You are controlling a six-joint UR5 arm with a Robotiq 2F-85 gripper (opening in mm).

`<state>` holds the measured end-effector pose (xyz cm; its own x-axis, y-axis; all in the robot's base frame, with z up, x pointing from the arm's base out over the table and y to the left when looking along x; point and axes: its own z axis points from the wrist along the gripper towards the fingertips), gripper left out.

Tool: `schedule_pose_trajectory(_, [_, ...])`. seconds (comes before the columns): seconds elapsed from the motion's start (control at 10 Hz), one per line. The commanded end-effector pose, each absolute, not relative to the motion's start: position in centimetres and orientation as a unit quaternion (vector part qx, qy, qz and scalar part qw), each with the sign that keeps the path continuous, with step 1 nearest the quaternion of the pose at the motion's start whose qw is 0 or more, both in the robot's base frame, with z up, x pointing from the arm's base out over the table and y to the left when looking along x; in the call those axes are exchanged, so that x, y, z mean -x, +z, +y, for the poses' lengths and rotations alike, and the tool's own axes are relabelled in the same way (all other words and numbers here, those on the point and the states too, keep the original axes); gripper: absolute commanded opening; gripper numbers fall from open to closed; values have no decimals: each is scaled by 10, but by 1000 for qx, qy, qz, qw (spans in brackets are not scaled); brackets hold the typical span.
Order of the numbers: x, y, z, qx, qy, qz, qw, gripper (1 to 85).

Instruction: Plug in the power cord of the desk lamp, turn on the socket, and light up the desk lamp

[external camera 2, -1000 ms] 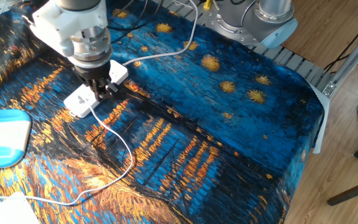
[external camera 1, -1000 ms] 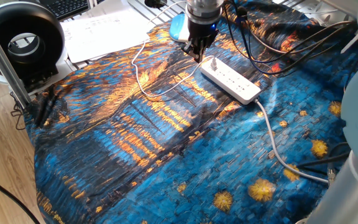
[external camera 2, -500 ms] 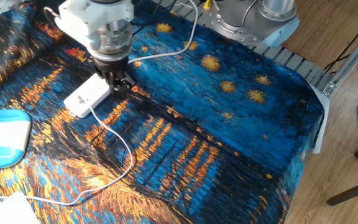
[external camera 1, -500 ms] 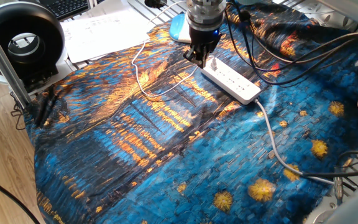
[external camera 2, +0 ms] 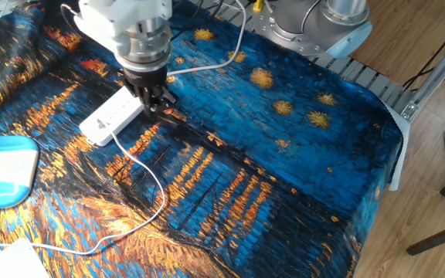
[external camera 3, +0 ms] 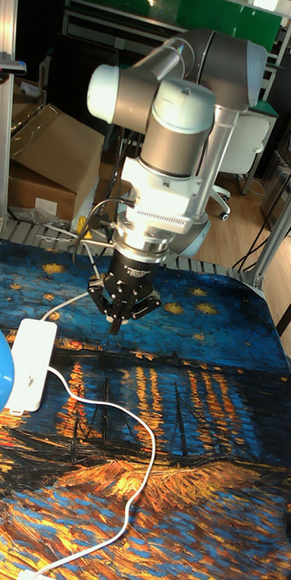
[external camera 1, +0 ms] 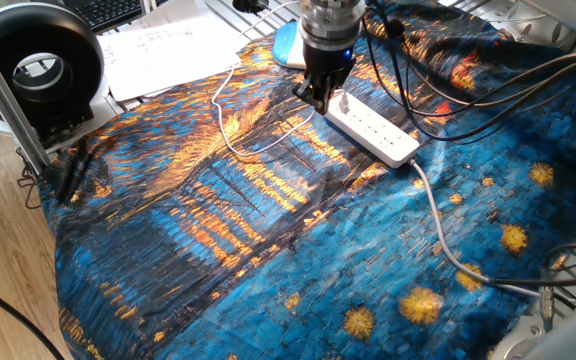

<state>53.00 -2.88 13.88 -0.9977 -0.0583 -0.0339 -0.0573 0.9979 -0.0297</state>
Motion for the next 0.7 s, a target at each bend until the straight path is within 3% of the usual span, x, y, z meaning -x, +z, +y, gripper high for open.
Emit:
schedule_pose_trajectory(0.0, [-530, 150, -21, 22, 31, 999, 8, 13])
schedule_pose_trajectory(0.3, [-552, 151, -19, -7, 27, 999, 39, 13])
schedule_pose_trajectory(0.6, [-556, 148, -21, -3, 20, 999, 40, 13])
